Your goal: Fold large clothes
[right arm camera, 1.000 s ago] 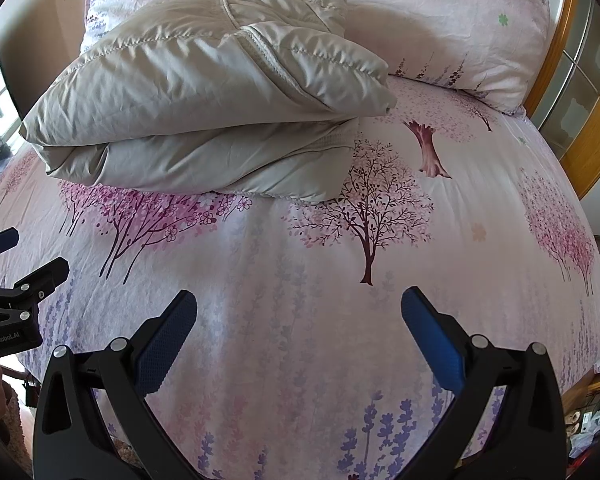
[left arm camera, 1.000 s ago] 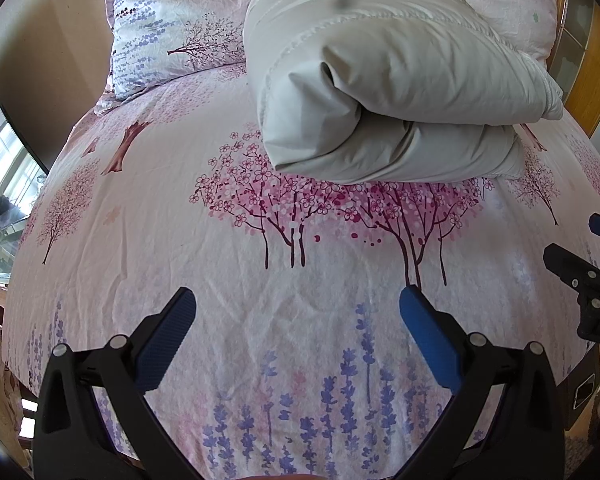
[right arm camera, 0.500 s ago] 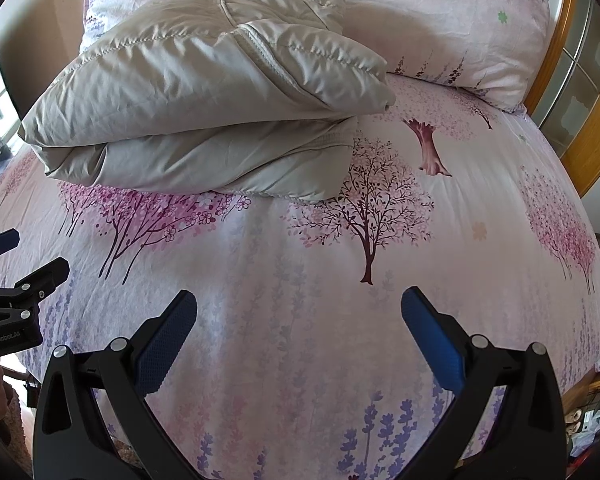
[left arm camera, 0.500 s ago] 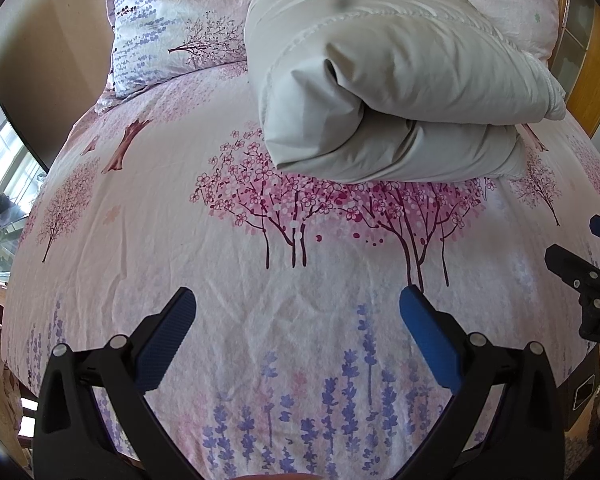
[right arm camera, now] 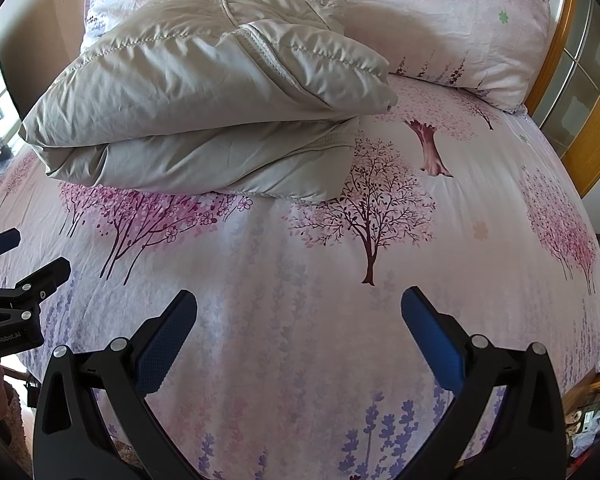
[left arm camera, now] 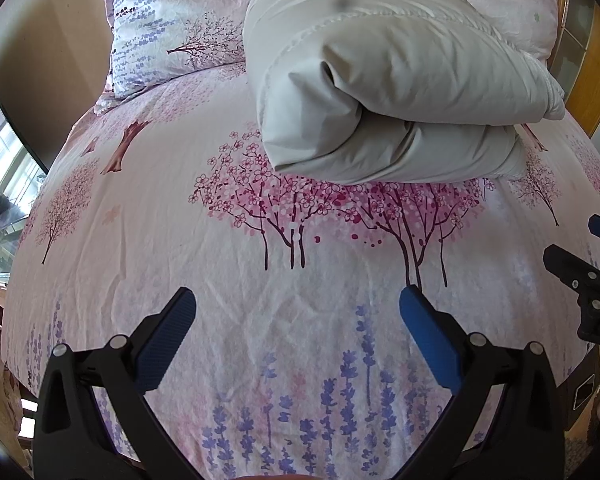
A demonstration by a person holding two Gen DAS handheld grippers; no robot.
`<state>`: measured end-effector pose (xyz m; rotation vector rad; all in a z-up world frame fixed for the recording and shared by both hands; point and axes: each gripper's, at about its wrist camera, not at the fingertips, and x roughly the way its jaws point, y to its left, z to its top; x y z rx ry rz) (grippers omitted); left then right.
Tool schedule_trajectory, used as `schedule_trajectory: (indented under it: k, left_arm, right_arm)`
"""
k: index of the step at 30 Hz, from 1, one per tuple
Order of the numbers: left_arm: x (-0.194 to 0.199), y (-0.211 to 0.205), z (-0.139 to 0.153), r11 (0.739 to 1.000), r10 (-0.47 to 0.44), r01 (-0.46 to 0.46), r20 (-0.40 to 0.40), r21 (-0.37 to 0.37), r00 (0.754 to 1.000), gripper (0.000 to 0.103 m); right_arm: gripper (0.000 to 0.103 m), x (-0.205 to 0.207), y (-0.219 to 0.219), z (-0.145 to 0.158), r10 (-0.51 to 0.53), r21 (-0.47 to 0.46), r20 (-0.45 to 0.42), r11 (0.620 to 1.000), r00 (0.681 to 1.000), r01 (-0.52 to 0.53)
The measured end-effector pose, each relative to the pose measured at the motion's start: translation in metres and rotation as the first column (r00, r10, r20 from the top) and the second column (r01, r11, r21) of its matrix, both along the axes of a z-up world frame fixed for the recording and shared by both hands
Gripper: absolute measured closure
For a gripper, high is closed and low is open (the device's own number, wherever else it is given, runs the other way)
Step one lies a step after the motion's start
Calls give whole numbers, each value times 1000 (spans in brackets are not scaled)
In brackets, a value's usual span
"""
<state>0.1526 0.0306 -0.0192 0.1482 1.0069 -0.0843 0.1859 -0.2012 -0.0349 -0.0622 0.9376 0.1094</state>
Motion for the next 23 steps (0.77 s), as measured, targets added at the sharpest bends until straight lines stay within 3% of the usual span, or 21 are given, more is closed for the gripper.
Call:
schedule_trajectory:
  k: [23]
  left_arm:
    - [0, -1, 5, 1000, -3, 3, 17, -7, 1000, 2]
  right_arm:
    - [1, 1, 1, 1, 5, -1, 0, 1000, 1000, -5]
